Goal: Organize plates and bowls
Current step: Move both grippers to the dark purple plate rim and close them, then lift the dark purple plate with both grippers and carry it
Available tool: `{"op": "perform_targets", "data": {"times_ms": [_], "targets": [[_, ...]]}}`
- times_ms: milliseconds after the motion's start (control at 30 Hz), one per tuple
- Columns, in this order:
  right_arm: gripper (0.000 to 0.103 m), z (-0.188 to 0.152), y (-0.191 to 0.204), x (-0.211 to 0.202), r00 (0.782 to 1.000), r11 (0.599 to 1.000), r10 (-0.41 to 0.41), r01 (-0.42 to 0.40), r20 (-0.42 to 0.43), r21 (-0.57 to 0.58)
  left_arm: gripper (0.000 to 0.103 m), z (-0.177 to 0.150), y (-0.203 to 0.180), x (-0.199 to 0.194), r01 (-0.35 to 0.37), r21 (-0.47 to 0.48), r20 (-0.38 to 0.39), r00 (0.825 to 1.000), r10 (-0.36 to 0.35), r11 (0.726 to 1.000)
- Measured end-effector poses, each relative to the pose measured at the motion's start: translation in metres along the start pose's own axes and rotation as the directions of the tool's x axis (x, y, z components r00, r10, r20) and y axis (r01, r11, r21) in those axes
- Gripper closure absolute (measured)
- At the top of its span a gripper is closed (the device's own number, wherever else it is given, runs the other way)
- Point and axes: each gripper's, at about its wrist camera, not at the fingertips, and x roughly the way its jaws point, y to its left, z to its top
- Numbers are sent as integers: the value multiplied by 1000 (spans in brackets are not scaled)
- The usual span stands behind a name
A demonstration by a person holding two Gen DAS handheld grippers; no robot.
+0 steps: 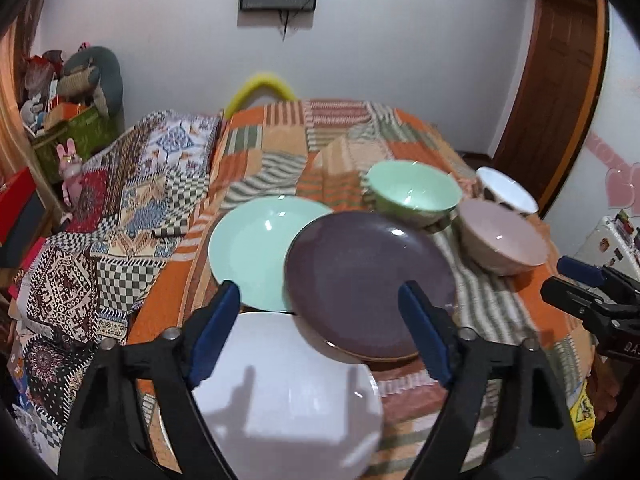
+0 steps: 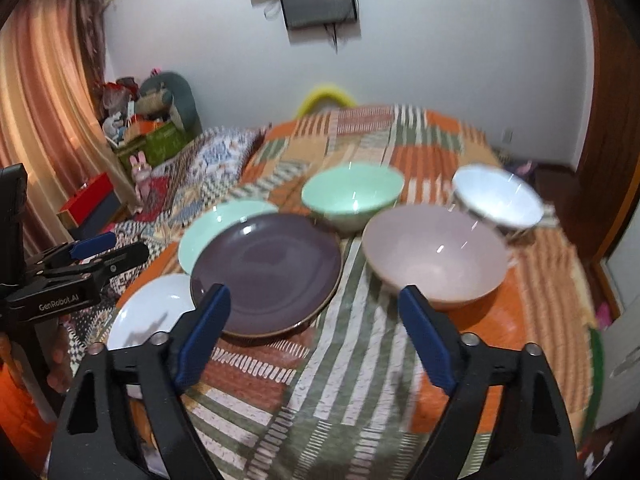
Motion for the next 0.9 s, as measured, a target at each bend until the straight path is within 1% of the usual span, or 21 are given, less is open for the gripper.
{"op": "perform_targets", "data": {"times_ms": [33,67,100,133,167,233,267,467,567,667,833,900], "targets": [[33,0,-3,11,999,1000,13,-12,-32,16,28,1,3,5,-1,0,-9,1000,1,1000],[37,-1,-4,16,999,1000,16,-15,-50,24,29,2,7,11,-2,-2,-16,1000,2,1000],[37,-1,-5,22,997,999,17,-15,-69,31,29,4,12,18,2,-8,-22,1000,-2,1000],[41,-2,-7,29,996,999,15,-12,-87,38,31,5,16,23,7,-15,-29,1000,-7,1000],[47,-1,-8,34,995,999,12,-8,-97,42,35,7,22,30,15,-25,-40,999,-16,1000],[56,0,-10,43,993,999,6,1,-118,54,41,11,30,43,22,-36,-59,998,-24,999],[58,0,-12,48,992,998,6,2,-128,65,43,13,31,47,19,-36,-67,998,-22,999],[60,0,-11,65,987,998,-8,18,-160,63,57,18,39,82,20,-24,-125,992,-23,1000],[60,0,-10,76,983,998,-14,26,-184,65,63,19,43,98,43,-39,-162,985,-49,998],[65,-1,-9,83,979,998,-17,30,-202,62,64,18,48,110,80,-69,-192,977,-92,994],[70,-1,-11,95,971,997,-11,30,-240,75,68,17,51,126,105,-91,-216,969,-123,990],[71,-1,-11,98,970,997,-9,29,-244,78,70,18,51,130,101,-87,-217,969,-118,991]]}}
